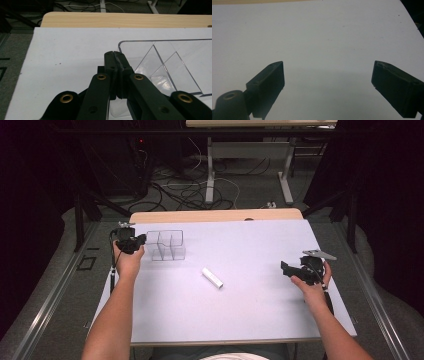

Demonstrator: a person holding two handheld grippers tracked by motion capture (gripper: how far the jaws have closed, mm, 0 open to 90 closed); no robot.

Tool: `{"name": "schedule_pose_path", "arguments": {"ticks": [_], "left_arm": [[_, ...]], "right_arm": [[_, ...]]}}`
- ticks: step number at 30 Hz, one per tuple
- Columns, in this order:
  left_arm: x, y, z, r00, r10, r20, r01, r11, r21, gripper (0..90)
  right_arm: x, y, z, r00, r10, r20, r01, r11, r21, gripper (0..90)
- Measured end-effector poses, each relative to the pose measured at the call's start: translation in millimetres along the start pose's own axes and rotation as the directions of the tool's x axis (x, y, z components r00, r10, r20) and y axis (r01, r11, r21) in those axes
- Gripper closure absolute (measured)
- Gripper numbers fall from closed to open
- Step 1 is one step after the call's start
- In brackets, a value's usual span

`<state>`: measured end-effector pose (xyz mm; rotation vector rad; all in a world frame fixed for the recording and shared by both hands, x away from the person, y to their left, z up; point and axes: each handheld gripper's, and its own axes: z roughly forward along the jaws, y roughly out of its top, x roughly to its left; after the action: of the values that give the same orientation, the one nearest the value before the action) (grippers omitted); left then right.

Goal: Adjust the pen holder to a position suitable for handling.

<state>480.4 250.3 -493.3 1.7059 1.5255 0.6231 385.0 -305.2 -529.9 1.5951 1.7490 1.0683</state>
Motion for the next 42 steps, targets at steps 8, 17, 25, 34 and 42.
{"name": "schedule_pose_path", "arguments": {"ticks": [8, 17, 25, 34, 42], "left_arm": [[-21.8, -0.9, 4.5, 0.9990, 0.017, 0.042, -0.018, 0.9998, 0.002, 90.0], [-51.1, -3.2, 9.9, 0.9972, 0.020, 0.073, -0.019, 0.9997, -0.012, 90.0], [-80.8, -7.1, 13.2, 0.9949, 0.013, 0.100, -0.011, 0.9998, -0.018, 90.0], [-116.7, -11.1, 17.9, 0.9899, -0.003, 0.142, 0.006, 0.9998, -0.019, 90.0], [-137.4, -11.8, 23.0, 0.9858, 0.001, 0.168, 0.003, 0.9998, -0.021, 90.0]], "right_arm": [[0.0, 0.2, 0.3, 1.0000, -0.008, -0.005, 0.008, 1.000, -0.001, 11.2], [1.2, 0.1, 0.5, 1.0000, -0.007, -0.007, 0.007, 1.000, 0.003, 11.6], [1.4, 0.1, 0.5, 0.9998, -0.016, -0.009, 0.016, 1.000, 0.003, 11.8], [2.7, 0.2, 0.9, 0.9997, -0.017, -0.015, 0.017, 1.000, 0.002, 11.9], [2.7, -0.1, 1.2, 0.9997, -0.016, -0.017, 0.016, 1.000, 0.003, 12.1]]}}
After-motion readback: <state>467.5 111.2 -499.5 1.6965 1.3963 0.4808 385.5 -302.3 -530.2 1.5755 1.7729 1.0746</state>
